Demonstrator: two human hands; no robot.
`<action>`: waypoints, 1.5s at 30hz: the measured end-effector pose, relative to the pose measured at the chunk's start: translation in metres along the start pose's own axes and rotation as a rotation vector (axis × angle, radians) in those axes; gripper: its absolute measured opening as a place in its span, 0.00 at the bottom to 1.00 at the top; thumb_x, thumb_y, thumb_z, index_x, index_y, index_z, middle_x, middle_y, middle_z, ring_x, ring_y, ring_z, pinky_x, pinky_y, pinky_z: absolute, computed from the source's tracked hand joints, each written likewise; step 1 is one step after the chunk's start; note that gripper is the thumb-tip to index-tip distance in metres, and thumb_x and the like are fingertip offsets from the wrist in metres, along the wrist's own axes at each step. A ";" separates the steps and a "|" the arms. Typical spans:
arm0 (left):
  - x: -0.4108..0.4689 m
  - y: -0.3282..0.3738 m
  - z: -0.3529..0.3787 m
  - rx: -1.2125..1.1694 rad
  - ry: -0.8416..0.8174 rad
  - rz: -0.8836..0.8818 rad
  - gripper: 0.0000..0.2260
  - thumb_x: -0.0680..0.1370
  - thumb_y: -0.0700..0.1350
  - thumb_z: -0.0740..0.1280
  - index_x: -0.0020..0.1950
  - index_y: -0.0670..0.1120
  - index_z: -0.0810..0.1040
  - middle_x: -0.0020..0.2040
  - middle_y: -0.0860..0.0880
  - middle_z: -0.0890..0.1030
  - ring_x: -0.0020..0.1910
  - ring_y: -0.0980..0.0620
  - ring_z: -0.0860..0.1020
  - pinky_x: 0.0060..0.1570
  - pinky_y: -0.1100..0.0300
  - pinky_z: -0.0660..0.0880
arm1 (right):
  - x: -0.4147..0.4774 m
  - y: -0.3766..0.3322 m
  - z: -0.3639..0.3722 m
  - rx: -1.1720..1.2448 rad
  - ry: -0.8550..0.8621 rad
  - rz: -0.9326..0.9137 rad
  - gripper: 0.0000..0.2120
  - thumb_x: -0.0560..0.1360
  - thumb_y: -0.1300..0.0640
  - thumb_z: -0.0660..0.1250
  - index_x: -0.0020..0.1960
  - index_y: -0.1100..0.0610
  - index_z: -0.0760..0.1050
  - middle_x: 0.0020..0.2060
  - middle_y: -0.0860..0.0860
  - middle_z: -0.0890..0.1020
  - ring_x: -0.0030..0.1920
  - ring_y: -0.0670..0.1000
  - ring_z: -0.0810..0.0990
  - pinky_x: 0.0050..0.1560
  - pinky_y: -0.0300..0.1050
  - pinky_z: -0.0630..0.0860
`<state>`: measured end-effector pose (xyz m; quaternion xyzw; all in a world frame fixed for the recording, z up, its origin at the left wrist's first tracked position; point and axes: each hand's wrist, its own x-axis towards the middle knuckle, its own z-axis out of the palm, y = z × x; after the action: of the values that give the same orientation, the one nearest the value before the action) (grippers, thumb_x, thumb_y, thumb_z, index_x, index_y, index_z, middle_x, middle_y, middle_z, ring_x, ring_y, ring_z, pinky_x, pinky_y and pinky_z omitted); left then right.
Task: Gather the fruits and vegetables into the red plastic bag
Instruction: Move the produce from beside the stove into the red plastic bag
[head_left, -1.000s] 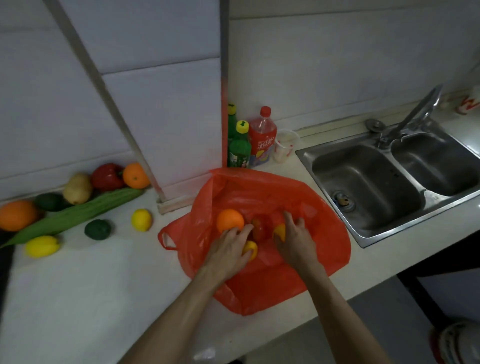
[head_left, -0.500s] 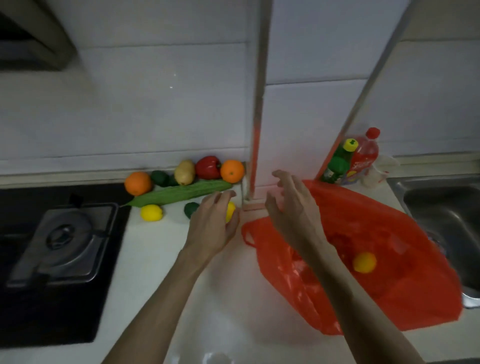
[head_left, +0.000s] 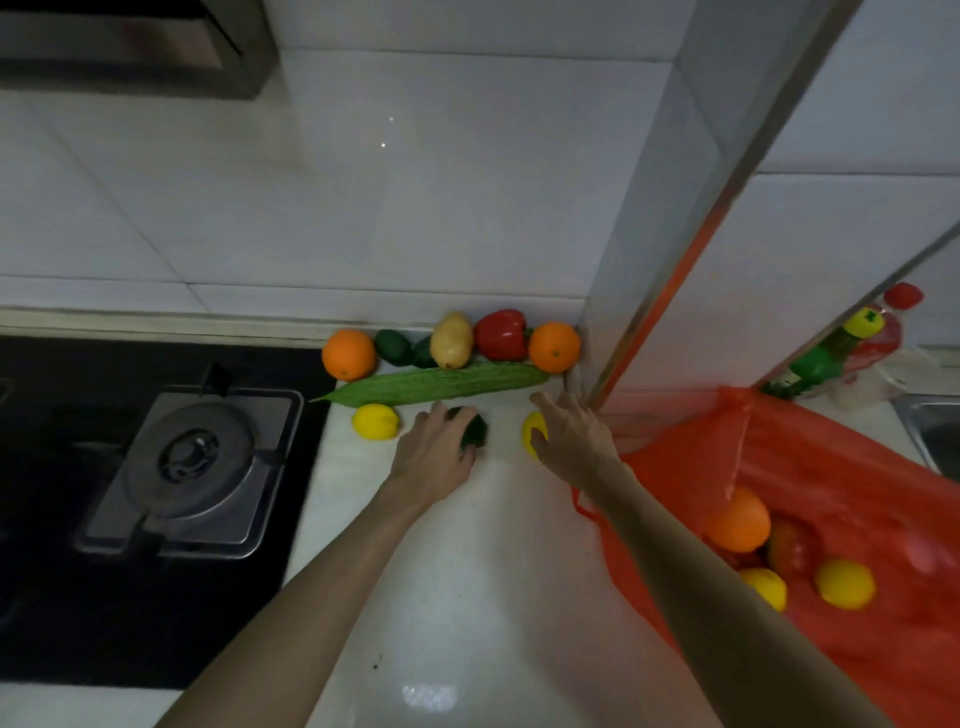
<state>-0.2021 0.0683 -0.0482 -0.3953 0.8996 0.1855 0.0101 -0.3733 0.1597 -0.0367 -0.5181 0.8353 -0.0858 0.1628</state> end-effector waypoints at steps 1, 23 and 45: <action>0.005 0.000 0.004 -0.014 -0.016 0.004 0.22 0.76 0.48 0.62 0.70 0.53 0.65 0.60 0.42 0.71 0.55 0.39 0.73 0.42 0.50 0.74 | 0.004 0.002 0.006 -0.010 -0.026 0.010 0.24 0.76 0.53 0.62 0.71 0.51 0.63 0.63 0.60 0.70 0.62 0.64 0.72 0.55 0.55 0.74; 0.002 0.070 -0.016 -0.356 0.309 0.184 0.21 0.73 0.42 0.69 0.66 0.47 0.73 0.62 0.42 0.72 0.57 0.43 0.74 0.57 0.52 0.74 | -0.066 0.011 -0.045 0.381 0.515 -0.061 0.26 0.70 0.61 0.69 0.68 0.54 0.70 0.55 0.57 0.74 0.50 0.57 0.77 0.49 0.48 0.76; -0.011 0.328 0.079 -0.318 -0.089 0.535 0.21 0.74 0.43 0.69 0.66 0.50 0.72 0.62 0.45 0.68 0.58 0.45 0.74 0.62 0.57 0.73 | -0.212 0.255 -0.061 0.363 0.419 0.430 0.27 0.74 0.57 0.68 0.70 0.48 0.64 0.60 0.54 0.72 0.53 0.56 0.75 0.49 0.49 0.77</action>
<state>-0.4394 0.3058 -0.0133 -0.1330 0.9300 0.3370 -0.0617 -0.5220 0.4623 -0.0210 -0.2639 0.9117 -0.3012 0.0916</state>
